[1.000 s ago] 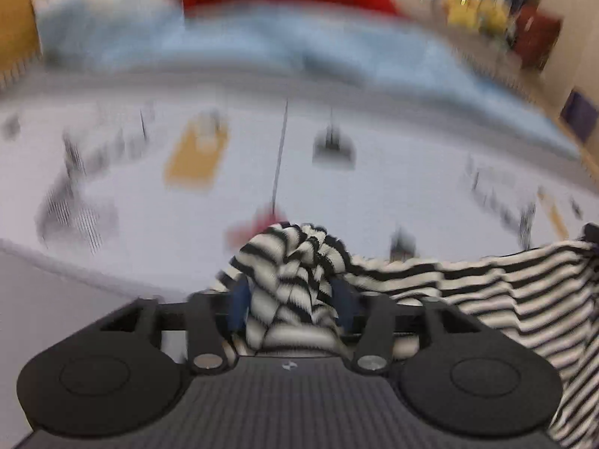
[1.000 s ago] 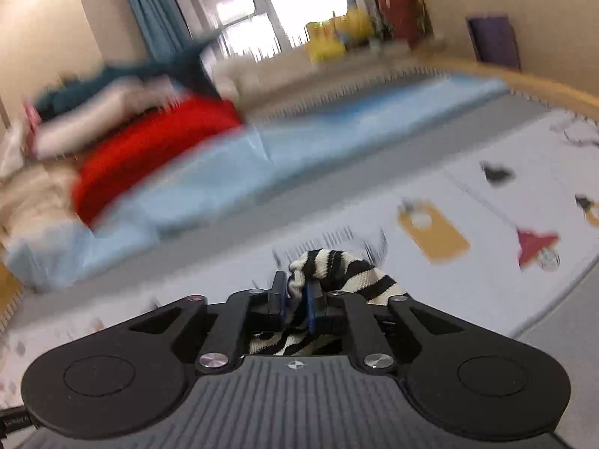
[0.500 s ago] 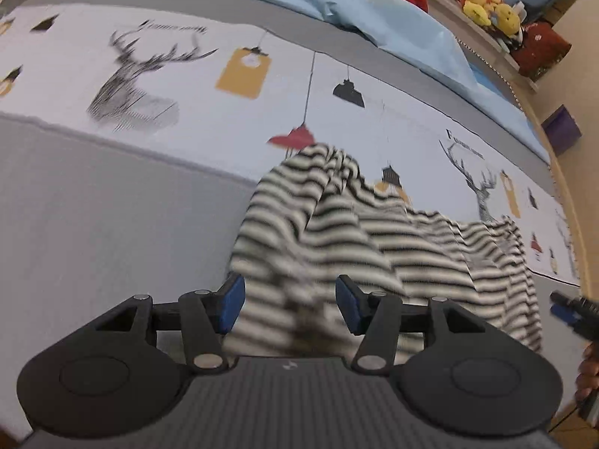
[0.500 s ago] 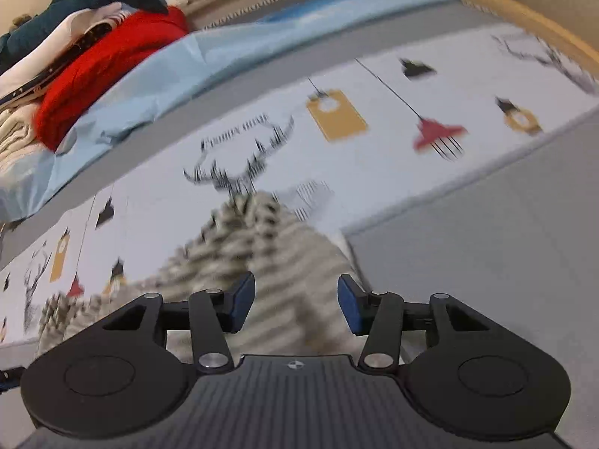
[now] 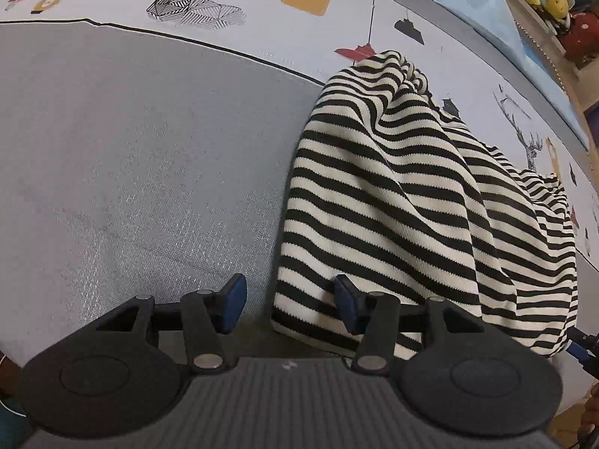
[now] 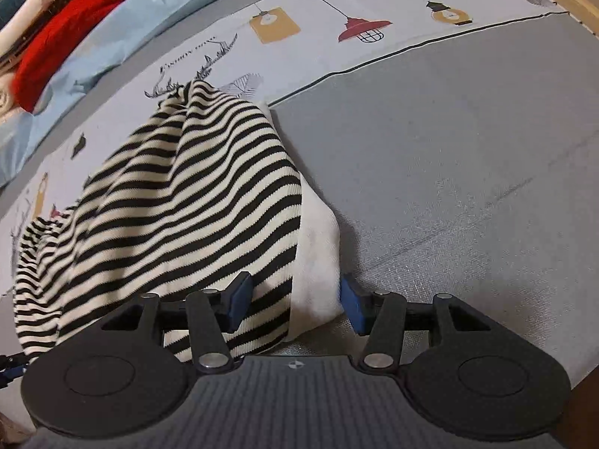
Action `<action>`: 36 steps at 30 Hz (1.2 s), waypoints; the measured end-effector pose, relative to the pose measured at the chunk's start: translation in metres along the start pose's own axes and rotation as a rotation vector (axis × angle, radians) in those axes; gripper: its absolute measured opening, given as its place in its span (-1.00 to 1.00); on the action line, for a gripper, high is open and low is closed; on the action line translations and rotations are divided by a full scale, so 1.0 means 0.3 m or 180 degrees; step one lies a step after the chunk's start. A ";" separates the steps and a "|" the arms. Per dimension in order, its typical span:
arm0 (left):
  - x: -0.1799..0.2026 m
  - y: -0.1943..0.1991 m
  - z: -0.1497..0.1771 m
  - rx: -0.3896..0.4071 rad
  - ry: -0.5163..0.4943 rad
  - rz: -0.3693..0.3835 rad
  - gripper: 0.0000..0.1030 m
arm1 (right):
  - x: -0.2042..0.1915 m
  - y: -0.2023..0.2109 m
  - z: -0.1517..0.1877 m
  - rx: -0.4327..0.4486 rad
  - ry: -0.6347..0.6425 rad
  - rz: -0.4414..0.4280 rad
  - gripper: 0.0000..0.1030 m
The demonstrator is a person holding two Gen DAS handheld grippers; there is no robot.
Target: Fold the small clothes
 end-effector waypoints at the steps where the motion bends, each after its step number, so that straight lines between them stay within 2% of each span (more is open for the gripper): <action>1: 0.005 0.003 0.004 0.0020 -0.0015 -0.0021 0.10 | -0.002 -0.002 0.003 0.0015 -0.0005 0.0019 0.05; 10: 0.015 0.002 0.005 0.0032 -0.0107 -0.0024 0.10 | 0.010 -0.016 -0.001 0.0034 -0.0048 0.0070 0.04; 13: 0.015 0.000 0.004 0.0022 -0.0107 0.0006 0.04 | 0.016 -0.018 -0.002 0.0030 -0.0071 0.0074 0.04; 16: 0.032 -0.005 0.006 0.0012 -0.0172 0.0093 -0.49 | 0.012 -0.021 -0.002 0.0036 -0.0049 0.0053 0.00; 17: 0.037 -0.002 0.008 0.0042 -0.0217 0.0089 -0.90 | 0.007 -0.021 0.000 0.0043 -0.0020 0.0048 -0.06; 18: 0.041 0.006 0.005 0.0104 -0.0267 0.0072 -0.98 | 0.001 -0.021 -0.001 0.0058 0.0025 0.0051 -0.26; 19: 0.040 0.021 0.001 0.0186 -0.0286 0.0085 -0.98 | -0.007 -0.019 -0.001 0.0083 0.0094 0.0050 -0.64; 20: 0.031 0.047 -0.006 0.0310 -0.0255 0.0125 -0.98 | -0.014 -0.013 -0.002 0.0111 0.0138 0.0016 -0.72; 22: -0.002 0.106 -0.017 0.0545 -0.0086 0.0244 -0.98 | -0.016 0.031 -0.022 0.0325 0.0108 -0.0118 -0.77; 24: -0.047 0.154 -0.015 0.0694 0.0089 0.0312 -0.98 | -0.001 0.109 -0.047 0.0622 -0.0072 -0.0380 -0.78; 25: -0.068 0.156 -0.010 0.0667 0.0141 0.0260 -0.98 | 0.007 0.134 -0.049 0.0688 -0.0113 -0.0443 -0.79; 26: -0.082 0.134 -0.004 0.0530 0.0157 0.0171 -0.98 | 0.020 0.145 -0.045 0.0677 -0.0119 -0.0409 -0.79; 27: -0.091 0.085 0.008 0.0268 0.0140 0.0051 -0.98 | 0.039 0.135 -0.033 0.0572 -0.0127 -0.0303 -0.80; 29: -0.089 -0.016 0.037 -0.0216 -0.0007 -0.0166 -0.97 | 0.101 0.059 0.014 0.0045 -0.0283 -0.0069 -0.80; 30: -0.080 -0.043 0.044 -0.0339 -0.0104 -0.0231 -0.97 | 0.130 0.019 0.043 -0.0224 -0.0405 -0.0010 -0.80; 31: -0.071 -0.050 0.046 -0.0366 -0.0153 -0.0276 -0.97 | 0.147 -0.005 0.061 -0.0375 -0.0470 0.0037 -0.80; 33: -0.058 -0.024 0.033 -0.0234 -0.0111 -0.0321 -0.94 | 0.125 0.002 0.053 -0.0315 -0.0287 0.0065 -0.78; 34: -0.052 0.005 0.024 -0.0081 -0.0079 -0.0323 -0.93 | 0.107 0.011 0.049 -0.0262 -0.0183 0.0078 -0.76; 36: -0.029 0.085 0.004 0.0355 -0.0099 -0.0255 -0.58 | 0.073 0.030 0.049 -0.0176 -0.0002 0.0165 -0.67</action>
Point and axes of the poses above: each gripper's, at about its wrist camera, not at the fingertips, and y roughly against the way its jaws point, x to its right, z to its underside, the point moved 4 cm from there along -y, roughly the way its jaws point, and after that the axes turned 5 degrees about -z, right-handed, at the moved point
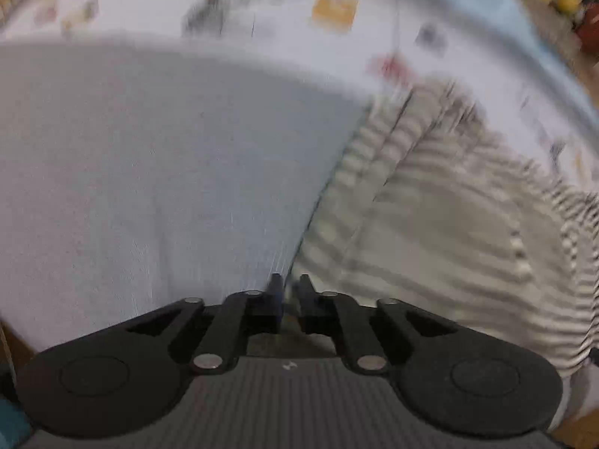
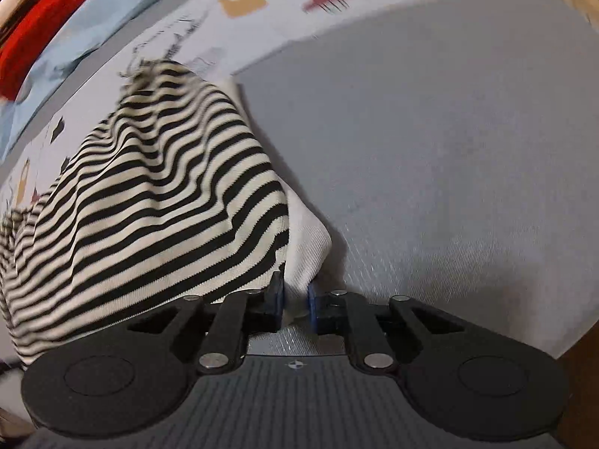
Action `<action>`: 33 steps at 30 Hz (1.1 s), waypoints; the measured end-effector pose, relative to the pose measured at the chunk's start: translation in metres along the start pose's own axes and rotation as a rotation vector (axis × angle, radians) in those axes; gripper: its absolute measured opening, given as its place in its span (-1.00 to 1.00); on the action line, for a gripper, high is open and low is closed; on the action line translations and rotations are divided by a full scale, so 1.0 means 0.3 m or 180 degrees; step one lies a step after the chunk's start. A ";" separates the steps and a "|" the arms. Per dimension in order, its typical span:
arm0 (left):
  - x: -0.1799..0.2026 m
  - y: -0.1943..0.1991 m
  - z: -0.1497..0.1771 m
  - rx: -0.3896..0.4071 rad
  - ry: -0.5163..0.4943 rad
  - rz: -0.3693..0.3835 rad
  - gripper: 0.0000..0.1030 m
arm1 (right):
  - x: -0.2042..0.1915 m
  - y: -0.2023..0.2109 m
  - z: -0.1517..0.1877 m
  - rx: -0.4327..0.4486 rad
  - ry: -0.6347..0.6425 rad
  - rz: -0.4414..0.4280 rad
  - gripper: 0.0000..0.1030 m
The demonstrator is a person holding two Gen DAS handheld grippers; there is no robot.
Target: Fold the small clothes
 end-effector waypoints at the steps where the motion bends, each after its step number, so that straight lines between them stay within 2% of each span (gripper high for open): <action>1: 0.014 0.037 -0.012 0.0206 -0.0035 0.0078 -0.52 | -0.012 0.013 -0.001 0.0080 0.0066 0.0065 -0.64; 4: 0.081 0.094 -0.026 0.0491 -0.0230 0.0396 -0.51 | -0.060 0.079 -0.025 0.0566 0.0378 0.0194 -0.58; 7: 0.175 0.083 -0.006 0.0401 -0.0528 0.0654 -0.51 | -0.117 0.113 -0.042 0.0809 0.0571 -0.0113 -0.57; 9: 0.228 0.060 0.015 0.0308 -0.0747 0.0648 -0.51 | -0.149 0.090 -0.036 0.0678 0.0582 -0.0406 -0.57; 10: 0.250 0.040 0.023 0.0251 -0.0860 0.0589 -0.49 | -0.158 0.067 -0.034 0.0567 0.0594 -0.0456 -0.56; 13: 0.249 -0.060 0.067 -0.0096 -0.1062 0.0152 -0.36 | -0.154 -0.047 0.005 0.0033 0.0697 -0.0155 -0.52; 14: 0.236 -0.098 0.074 -0.0262 -0.1040 -0.0019 -0.33 | -0.142 -0.080 0.019 -0.0122 0.0715 -0.0024 -0.52; 15: 0.220 -0.114 0.069 -0.0337 -0.0938 -0.0107 -0.28 | -0.139 -0.094 0.022 -0.0160 0.0721 0.0025 -0.52; 16: 0.204 -0.106 0.053 -0.0310 -0.0787 -0.0092 -0.28 | -0.147 -0.093 0.015 -0.0129 0.0715 0.0031 -0.52; 19: 0.170 -0.042 -0.001 0.0022 -0.0410 0.0118 -0.28 | -0.183 -0.050 -0.015 0.0178 0.0761 -0.0012 -0.52; 22: 0.167 0.009 -0.057 0.0360 -0.0139 0.0332 -0.28 | -0.230 -0.007 -0.047 0.0512 0.0792 -0.0205 -0.50; 25: 0.213 0.027 -0.113 0.0563 -0.0114 0.0405 -0.28 | -0.292 -0.002 -0.089 0.0691 0.0794 -0.0432 -0.50; 28: 0.270 0.030 -0.131 0.0619 -0.0138 0.0611 -0.28 | -0.368 -0.001 -0.111 0.0785 0.0911 -0.0699 -0.48; 31: 0.362 0.007 -0.134 0.0461 -0.0282 0.0959 -0.28 | -0.477 -0.009 -0.100 0.0786 0.1183 -0.0919 -0.43; 33: 0.423 -0.010 -0.117 0.0310 -0.0443 0.1086 -0.28 | -0.539 -0.022 -0.079 0.0694 0.1375 -0.1018 -0.39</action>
Point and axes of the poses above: each gripper's, at about its wrist camera, not at the fingertips, and y roughly against the way its jaws point, x to its right, z to its underside, the point moved 4 cm from there along -y, roughly the way its jaws point, and after that the axes turned 5 degrees about -z, right-handed, at the moved point
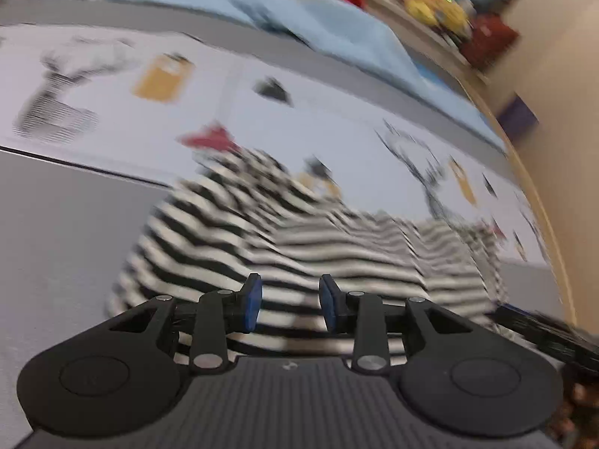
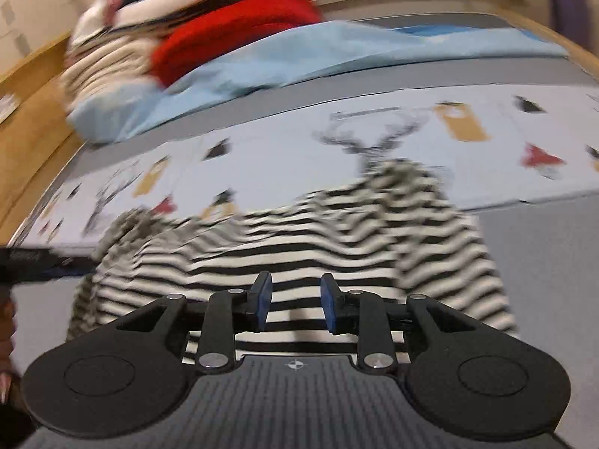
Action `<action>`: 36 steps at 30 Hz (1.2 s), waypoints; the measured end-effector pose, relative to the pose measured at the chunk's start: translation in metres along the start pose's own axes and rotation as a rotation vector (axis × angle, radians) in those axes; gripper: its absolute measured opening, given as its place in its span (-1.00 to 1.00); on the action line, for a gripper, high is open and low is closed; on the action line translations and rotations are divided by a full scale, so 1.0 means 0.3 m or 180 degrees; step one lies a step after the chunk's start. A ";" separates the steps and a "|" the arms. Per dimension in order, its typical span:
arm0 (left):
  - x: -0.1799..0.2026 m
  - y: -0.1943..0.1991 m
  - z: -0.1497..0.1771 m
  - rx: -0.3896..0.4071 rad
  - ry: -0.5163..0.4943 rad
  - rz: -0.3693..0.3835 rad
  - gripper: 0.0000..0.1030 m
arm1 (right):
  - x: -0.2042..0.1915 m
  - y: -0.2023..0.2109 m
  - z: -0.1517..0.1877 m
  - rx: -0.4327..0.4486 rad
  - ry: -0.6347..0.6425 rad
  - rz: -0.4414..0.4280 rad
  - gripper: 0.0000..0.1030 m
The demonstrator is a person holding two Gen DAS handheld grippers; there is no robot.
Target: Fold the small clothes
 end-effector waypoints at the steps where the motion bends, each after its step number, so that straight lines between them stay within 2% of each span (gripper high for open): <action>1: 0.035 -0.015 0.005 -0.0056 -0.0096 0.0049 -0.28 | -0.021 -0.034 0.002 -0.0100 0.0083 -0.0026 -0.39; 4: 0.114 -0.069 0.025 -0.0183 -0.0370 0.0065 -0.20 | -0.069 -0.125 0.016 -0.0380 0.0306 0.0085 -0.39; 8: 0.150 -0.215 0.058 -0.0463 -0.0711 -0.0411 -0.16 | -0.050 -0.242 0.059 -0.0764 0.0411 0.0601 -0.40; 13: 0.137 -0.245 0.007 -0.0211 -0.0407 -0.0693 -0.23 | -0.050 -0.265 0.037 -0.0693 0.0153 0.0654 -0.40; 15: 0.134 -0.265 -0.001 -0.0223 -0.0397 -0.0690 -0.23 | -0.041 -0.260 0.033 -0.0657 0.0109 0.0628 -0.40; 18: 0.124 -0.285 -0.012 -0.0210 -0.0346 -0.0678 -0.23 | -0.012 -0.250 0.028 -0.0658 0.0075 0.0616 -0.55; 21: 0.119 -0.257 -0.028 -0.0128 -0.0230 -0.0701 -0.23 | 0.037 -0.224 0.017 -0.0590 -0.0026 0.0833 -0.60; 23: 0.157 -0.214 -0.048 0.0095 -0.0355 -0.0660 -0.23 | 0.074 -0.205 0.013 -0.0558 -0.0116 0.1001 -0.60; 25: 0.210 -0.175 -0.054 0.0261 -0.0510 -0.0421 -0.23 | 0.111 -0.187 0.012 -0.0543 -0.0279 0.1015 -0.60; 26: 0.243 -0.165 -0.050 0.0283 -0.0585 -0.0221 -0.23 | 0.123 -0.181 0.014 -0.0544 -0.0345 0.0987 -0.60; 28: 0.295 -0.173 -0.030 0.0216 -0.0754 0.0046 -0.21 | 0.136 -0.174 0.016 -0.0552 -0.0332 0.0995 -0.60; 29: 0.321 -0.188 -0.013 0.0162 -0.0889 0.0102 -0.20 | 0.140 -0.171 0.019 -0.0562 -0.0291 0.1030 -0.60; 30: 0.336 -0.205 0.004 0.0120 -0.1011 0.0062 -0.19 | 0.143 -0.169 0.021 -0.0569 -0.0257 0.1056 -0.60; 31: 0.342 -0.231 0.025 0.0055 -0.1161 -0.0084 -0.18 | 0.149 -0.166 0.022 -0.0571 -0.0245 0.1057 -0.60; 32: 0.337 -0.250 0.040 -0.0001 -0.1253 -0.0221 -0.06 | 0.151 -0.162 0.023 -0.0568 -0.0244 0.1049 -0.60; 34: 0.315 -0.239 0.040 0.0024 -0.1238 -0.0339 -0.03 | 0.149 -0.154 0.025 -0.0556 -0.0258 0.1040 -0.60; 36: 0.281 -0.171 0.024 0.0192 -0.1094 -0.0384 -0.06 | 0.149 -0.131 0.026 -0.0503 -0.0334 0.1044 -0.58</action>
Point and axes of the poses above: each gripper's, at about its wrist camera, not at the fingertips, and y roughly against the way its jaws point, x to its right, z to its underside, the point moved 4 cm from there along -y, roughly the way its jaws point, and after that the axes turned 5 degrees about -z, right-handed, at the moved point
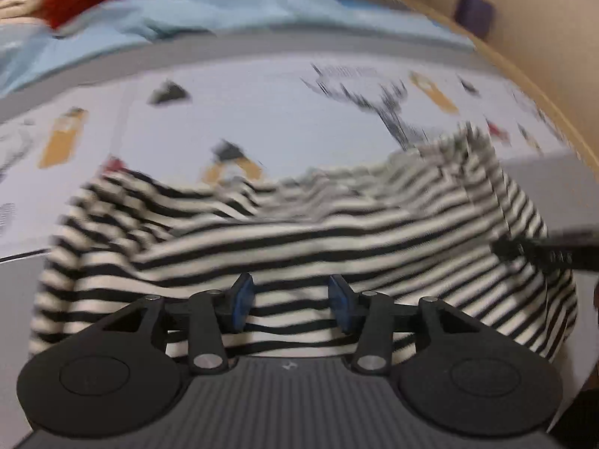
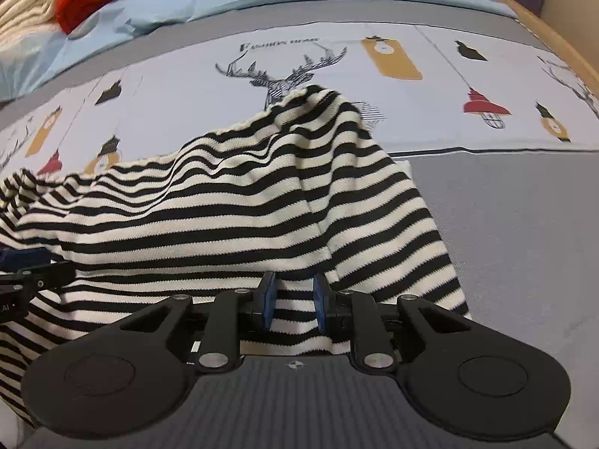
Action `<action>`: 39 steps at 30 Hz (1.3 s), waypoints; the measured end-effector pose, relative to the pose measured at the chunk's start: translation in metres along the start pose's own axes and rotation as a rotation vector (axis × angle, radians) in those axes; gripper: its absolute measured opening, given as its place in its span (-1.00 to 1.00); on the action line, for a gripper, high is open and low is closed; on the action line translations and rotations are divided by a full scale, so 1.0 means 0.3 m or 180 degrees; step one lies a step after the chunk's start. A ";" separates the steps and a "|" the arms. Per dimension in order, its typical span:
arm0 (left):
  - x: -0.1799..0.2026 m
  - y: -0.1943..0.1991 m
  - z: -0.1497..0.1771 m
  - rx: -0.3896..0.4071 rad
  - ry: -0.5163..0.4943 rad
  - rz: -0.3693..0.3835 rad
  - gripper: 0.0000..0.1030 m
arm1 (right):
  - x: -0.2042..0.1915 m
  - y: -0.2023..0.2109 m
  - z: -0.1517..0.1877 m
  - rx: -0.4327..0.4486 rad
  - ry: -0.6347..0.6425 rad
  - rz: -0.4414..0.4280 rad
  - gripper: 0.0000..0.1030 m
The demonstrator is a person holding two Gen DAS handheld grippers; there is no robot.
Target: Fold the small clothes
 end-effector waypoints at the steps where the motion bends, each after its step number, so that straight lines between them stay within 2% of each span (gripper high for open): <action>1: -0.028 0.048 -0.001 0.0095 0.0081 0.0019 -0.06 | 0.002 0.016 0.001 0.0036 -0.0052 -0.0002 -0.53; 3: -0.072 0.128 0.027 0.0179 0.0220 0.0138 -0.06 | -0.002 0.069 0.002 0.0188 -0.0111 -0.0074 -0.52; 6: -0.132 0.174 0.091 -0.0023 0.0219 0.0145 -0.06 | -0.040 0.136 0.020 0.0308 0.0038 -0.0308 -0.44; 7: -0.150 0.158 0.125 -0.0187 0.0185 0.0078 -0.05 | -0.051 0.135 0.039 0.0232 0.0125 -0.0318 -0.42; 8: -0.175 0.117 0.170 -0.0486 0.0134 -0.0043 -0.03 | -0.056 0.121 0.061 0.0102 0.0212 -0.0257 -0.41; 9: -0.206 0.073 0.222 -0.0810 0.0089 -0.0215 -0.03 | -0.055 0.096 0.092 -0.0084 0.0296 -0.0146 -0.41; 10: -0.240 0.056 0.258 -0.0978 0.0105 -0.0353 -0.01 | -0.047 0.065 0.132 -0.0300 0.0390 -0.0019 -0.41; 11: -0.268 0.080 0.262 -0.0932 0.0203 -0.0323 0.00 | -0.041 0.058 0.152 -0.0358 0.0443 0.0044 -0.39; 12: -0.290 0.122 0.253 -0.0810 0.0344 -0.0253 -0.03 | -0.038 0.074 0.157 -0.0295 0.0462 0.0051 -0.38; 14: -0.336 0.243 0.228 -0.0415 0.0597 -0.0135 0.01 | -0.030 0.146 0.154 -0.0010 0.0413 0.0115 -0.37; 16: -0.373 0.365 0.216 -0.0146 0.0722 -0.0091 0.08 | -0.032 0.221 0.164 0.0222 0.0361 0.0126 -0.34; 19: -0.402 0.521 0.218 0.0124 0.0747 -0.0062 0.19 | -0.062 0.352 0.178 0.0669 0.0408 0.0004 -0.31; 21: -0.423 0.626 0.236 0.0297 0.0813 -0.0077 0.37 | -0.096 0.425 0.202 0.0914 0.0452 -0.0064 -0.27; 26: -0.468 0.796 0.327 0.0593 0.1030 -0.0116 0.40 | -0.226 0.564 0.256 0.1408 0.0492 -0.0399 -0.02; 30: -0.483 0.877 0.369 0.0843 0.1074 -0.0128 0.43 | -0.348 0.580 0.317 0.1455 0.0578 -0.0592 0.03; 35: -0.534 0.914 0.410 0.0772 0.1368 -0.0067 0.45 | -0.530 0.534 0.373 0.1331 0.1016 -0.0667 0.03; 39: -0.567 0.935 0.449 0.0724 0.1524 0.0096 0.45 | -0.661 0.474 0.400 0.1197 0.1065 -0.0774 0.01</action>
Point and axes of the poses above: each gripper's, at about its wrist camera, not at the fingertips, and y roughly against the way its jaws point, x to its right, z to its underside, the point moved 4 cm from there along -y, roughly the way its jaws point, and after that the axes turned 5 degrees about -z, right-handed, at the moved point
